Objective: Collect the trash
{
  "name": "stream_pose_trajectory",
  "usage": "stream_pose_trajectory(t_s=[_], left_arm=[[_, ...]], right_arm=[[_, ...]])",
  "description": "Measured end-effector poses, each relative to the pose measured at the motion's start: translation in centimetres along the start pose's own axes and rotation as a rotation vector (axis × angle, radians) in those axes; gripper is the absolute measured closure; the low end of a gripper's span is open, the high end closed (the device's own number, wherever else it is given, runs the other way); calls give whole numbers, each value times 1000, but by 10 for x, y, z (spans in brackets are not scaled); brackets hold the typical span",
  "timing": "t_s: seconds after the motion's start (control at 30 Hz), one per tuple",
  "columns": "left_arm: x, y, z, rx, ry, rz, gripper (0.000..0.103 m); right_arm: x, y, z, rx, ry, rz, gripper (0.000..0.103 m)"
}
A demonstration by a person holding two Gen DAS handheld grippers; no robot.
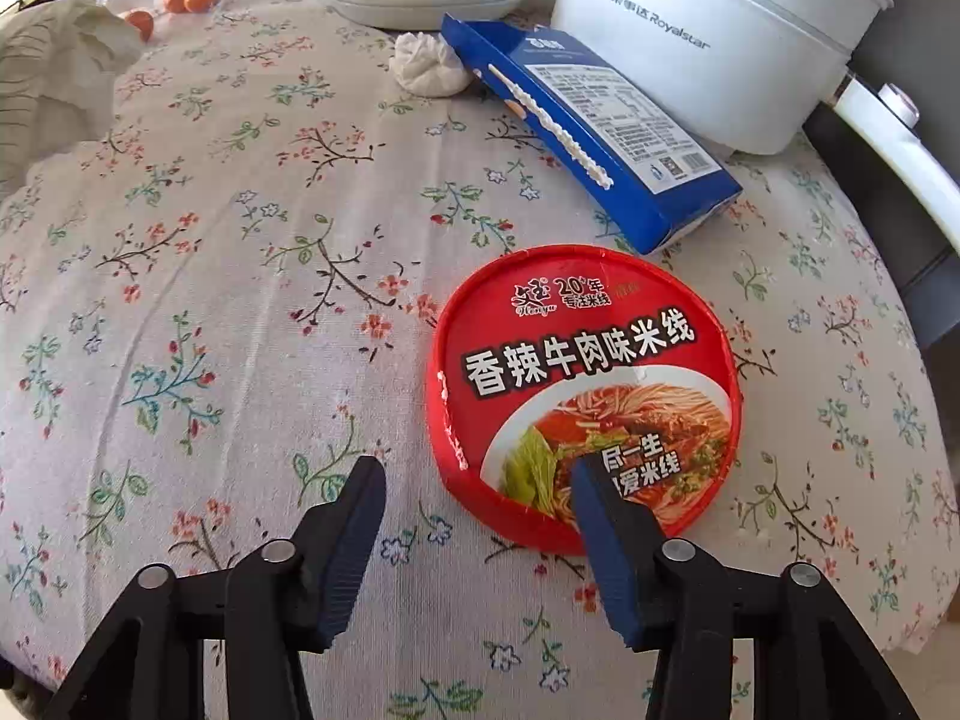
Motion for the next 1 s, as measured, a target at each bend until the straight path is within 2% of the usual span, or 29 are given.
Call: stream_pose_trajectory(t_s=[0.07, 0.2, 0.33, 0.43, 0.7, 1.0], left_arm=[[-2, 5, 1, 2, 2, 5, 86], [-5, 11, 0, 4, 13, 15, 86], [-5, 12, 1, -4, 10, 28, 86], [-4, 10, 3, -7, 4, 21, 86], [-1, -6, -3, -52, 11, 9, 86], [8, -66, -17, -146, 29, -67, 86]], right_arm=[[3, 3, -3, -18, -21, 21, 84], [-2, 17, -6, -68, -51, 127, 92], [1, 12, -3, -11, -32, 85, 102], [2, 7, 2, 29, -14, 34, 102], [3, -10, 34, 51, -48, -55, 102], [-16, -45, 79, 18, -76, -126, 102]])
Point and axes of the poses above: each gripper's, at about its wrist camera, not at the fingertips, and z roughly against the way its jaws point, y to its left, x to its top, the point moved 5 cm from there along -z, roughly the way its jaws point, and after that the axes turned 15 degrees about -z, right-handed, at the moved point
